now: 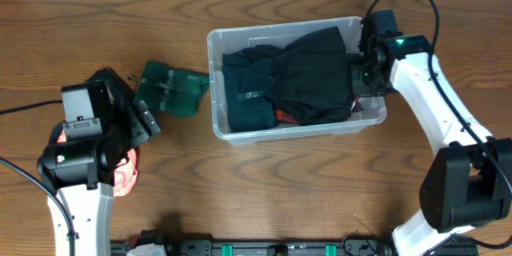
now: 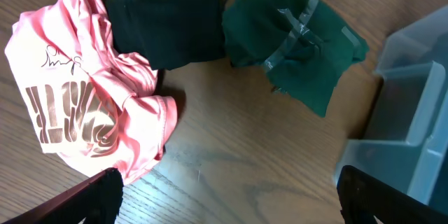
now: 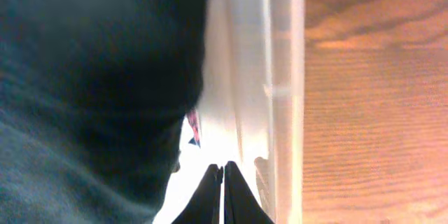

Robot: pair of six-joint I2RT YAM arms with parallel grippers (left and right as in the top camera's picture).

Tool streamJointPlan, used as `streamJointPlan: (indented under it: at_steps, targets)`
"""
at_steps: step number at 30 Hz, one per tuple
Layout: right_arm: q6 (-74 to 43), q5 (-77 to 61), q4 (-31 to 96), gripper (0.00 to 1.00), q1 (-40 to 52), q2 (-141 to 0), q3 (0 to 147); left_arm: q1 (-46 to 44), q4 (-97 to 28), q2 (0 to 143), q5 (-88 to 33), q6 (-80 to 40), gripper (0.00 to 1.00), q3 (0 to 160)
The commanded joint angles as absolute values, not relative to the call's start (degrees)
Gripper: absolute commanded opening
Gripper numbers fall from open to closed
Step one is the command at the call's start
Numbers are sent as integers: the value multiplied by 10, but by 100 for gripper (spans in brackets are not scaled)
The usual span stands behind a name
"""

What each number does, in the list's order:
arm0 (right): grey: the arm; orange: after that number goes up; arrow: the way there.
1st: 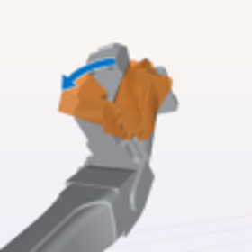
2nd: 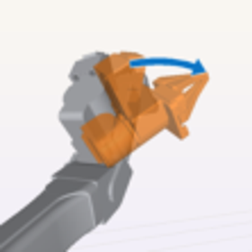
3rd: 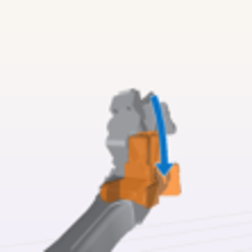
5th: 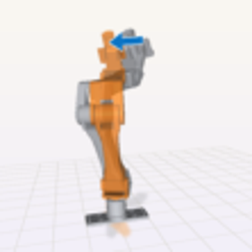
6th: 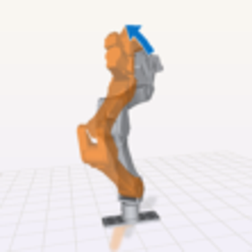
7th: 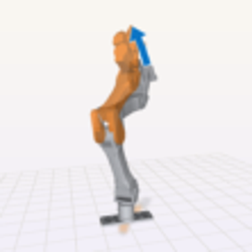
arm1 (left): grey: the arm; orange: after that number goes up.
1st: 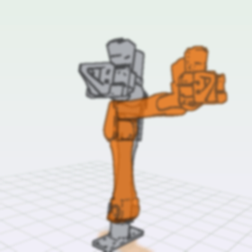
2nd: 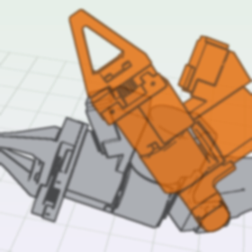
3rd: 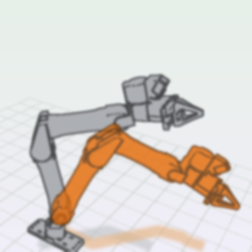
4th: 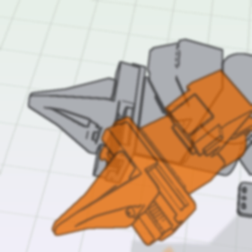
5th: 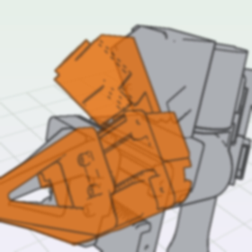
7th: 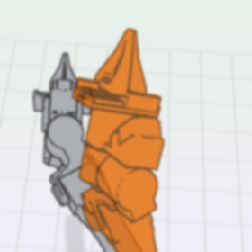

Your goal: Pack container

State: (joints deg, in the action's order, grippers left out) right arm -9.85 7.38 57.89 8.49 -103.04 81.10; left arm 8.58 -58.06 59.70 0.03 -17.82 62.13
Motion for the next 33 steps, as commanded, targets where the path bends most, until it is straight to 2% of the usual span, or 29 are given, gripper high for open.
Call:
streamJointPlan:
  at_steps: [1,11,15,19,25,33]
  targets:
    - [-107,97,585,3,57,-1046,790,88,-580,599,7,-181,98,627]
    - [-51,63,609,4,84,-1037,791,88,-580,599,7,-181,98,627]
    - [-21,56,601,5,107,-990,806,88,-580,599,7,-181,98,627]
    - [-45,67,570,5,114,-915,826,88,-580,599,7,-181,98,627]
    - [-85,122,561,6,54,-830,827,88,-580,599,7,-181,98,627]
    - [-85,103,601,3,-38,-855,762,88,-580,599,7,-181,98,627]
